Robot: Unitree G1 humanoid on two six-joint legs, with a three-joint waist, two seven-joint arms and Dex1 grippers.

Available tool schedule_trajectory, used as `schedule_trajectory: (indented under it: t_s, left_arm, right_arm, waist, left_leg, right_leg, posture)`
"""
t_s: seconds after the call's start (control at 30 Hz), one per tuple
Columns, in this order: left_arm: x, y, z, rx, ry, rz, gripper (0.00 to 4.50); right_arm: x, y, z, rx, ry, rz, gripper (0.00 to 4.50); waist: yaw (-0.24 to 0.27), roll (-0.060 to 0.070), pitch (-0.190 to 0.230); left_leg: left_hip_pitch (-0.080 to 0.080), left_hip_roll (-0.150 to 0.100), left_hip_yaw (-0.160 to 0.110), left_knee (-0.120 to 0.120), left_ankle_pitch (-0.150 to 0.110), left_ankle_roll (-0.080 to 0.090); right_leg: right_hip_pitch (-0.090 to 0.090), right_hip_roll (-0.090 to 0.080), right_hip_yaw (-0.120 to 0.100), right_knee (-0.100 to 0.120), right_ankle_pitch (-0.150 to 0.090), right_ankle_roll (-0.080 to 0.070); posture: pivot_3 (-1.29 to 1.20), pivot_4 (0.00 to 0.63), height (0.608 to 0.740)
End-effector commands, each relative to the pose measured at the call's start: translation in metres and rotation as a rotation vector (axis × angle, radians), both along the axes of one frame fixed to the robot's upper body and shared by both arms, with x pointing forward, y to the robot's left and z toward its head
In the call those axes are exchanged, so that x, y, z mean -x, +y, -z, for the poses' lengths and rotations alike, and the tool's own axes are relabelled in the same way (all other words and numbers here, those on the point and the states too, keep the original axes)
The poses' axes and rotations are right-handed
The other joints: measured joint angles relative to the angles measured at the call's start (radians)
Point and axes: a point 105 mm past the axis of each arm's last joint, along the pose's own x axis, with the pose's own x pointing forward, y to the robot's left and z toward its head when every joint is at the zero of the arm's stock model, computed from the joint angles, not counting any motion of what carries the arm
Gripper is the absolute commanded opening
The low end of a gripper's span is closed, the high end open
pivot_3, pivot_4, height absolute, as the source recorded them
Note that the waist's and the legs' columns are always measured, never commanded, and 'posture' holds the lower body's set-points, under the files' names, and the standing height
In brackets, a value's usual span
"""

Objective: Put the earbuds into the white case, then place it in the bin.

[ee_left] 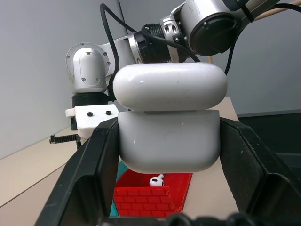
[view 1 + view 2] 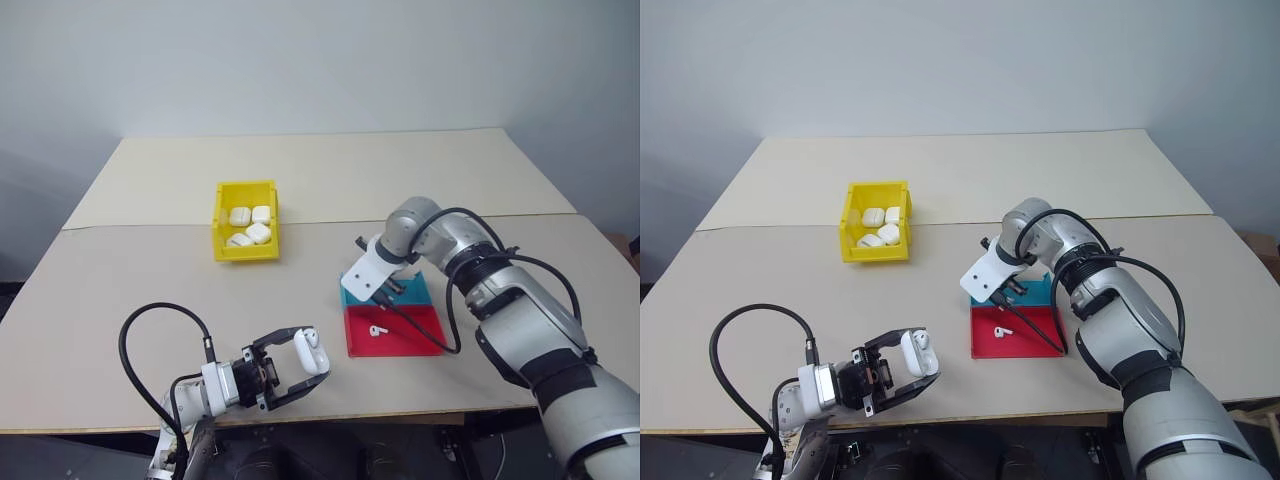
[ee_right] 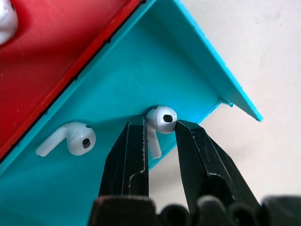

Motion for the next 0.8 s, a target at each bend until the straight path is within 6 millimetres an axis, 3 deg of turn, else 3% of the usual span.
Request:
schedule_trajectory:
  t_s: [0.03,0.13,0.23,0.33,0.37,0.47,0.6,0.8]
  left_arm:
    - [-0.001,0.002,-0.006,0.012,-0.038,-0.005,2.84]
    - [-0.006,0.003,-0.012,0.033,-0.042,-0.013,2.84]
    - [-0.016,-0.001,-0.029,0.100,-0.045,-0.030,2.84]
    - [-0.027,-0.008,-0.049,0.171,-0.026,-0.026,2.84]
    - [-0.029,-0.009,-0.053,0.182,-0.019,-0.024,2.84]
    - [-0.036,-0.022,-0.069,0.220,0.042,0.016,2.84]
    - [-0.044,-0.034,-0.091,0.265,0.075,0.100,2.84]
    - [-0.051,-0.050,-0.115,0.287,0.056,0.234,2.84]
  right_arm:
    - [-0.001,0.003,-0.026,-0.110,-0.023,0.029,0.89]
    - [0.001,0.002,-0.055,-0.284,-0.045,0.104,0.89]
    - [0.008,-0.002,-0.095,-0.577,-0.060,0.232,0.89]
    - [0.026,-0.011,-0.146,-1.036,-0.013,0.384,0.89]
    - [0.032,-0.015,-0.155,-1.125,0.006,0.424,0.89]
    - [0.071,-0.037,-0.189,-1.536,0.115,0.447,0.89]
    - [0.117,-0.055,-0.199,-1.825,0.236,0.413,0.89]
    - [0.171,-0.055,-0.193,-1.999,0.466,0.237,0.89]
  waist:
    - [0.001,0.000,0.000]
    - [0.003,0.000,0.000]
    - [0.010,0.000,0.000]
    - [0.015,0.000,0.000]
    - [0.018,0.000,0.000]
    - [0.024,0.000,0.000]
    - [0.031,0.000,0.000]
    - [0.026,0.000,0.000]
  left_leg:
    - [0.000,0.000,0.000,0.000,0.000,0.000]
    - [-0.001,0.000,0.000,0.000,0.000,0.000]
    - [-0.001,0.000,-0.001,0.000,0.000,0.000]
    - [-0.001,0.000,-0.002,0.001,0.000,0.000]
    - [-0.001,0.000,-0.002,0.001,0.000,0.000]
    - [-0.002,0.000,-0.004,0.000,0.000,0.000]
    - [-0.002,-0.001,-0.006,0.000,0.000,0.000]
    - [-0.002,-0.002,-0.008,0.000,0.000,0.000]
  right_leg:
    - [0.000,0.000,0.000,0.000,0.000,0.000]
    - [0.000,0.000,0.000,-0.001,0.000,0.000]
    - [0.000,0.000,-0.001,-0.001,0.000,0.000]
    - [0.001,0.000,-0.002,-0.001,0.000,0.000]
    - [0.001,0.000,-0.002,0.000,0.000,0.000]
    - [0.001,0.000,-0.003,-0.001,0.000,0.000]
    - [0.002,0.000,-0.004,-0.001,0.000,0.000]
    - [0.003,0.001,-0.004,-0.001,0.000,0.000]
  posture:
    - [0.00,0.150,0.740]
    - [0.00,0.150,0.740]
    - [0.00,0.150,0.740]
    - [0.00,0.150,0.740]
    - [0.00,0.150,0.740]
    - [0.00,0.150,0.740]
    - [0.00,0.150,0.740]
    - [0.00,0.150,0.740]
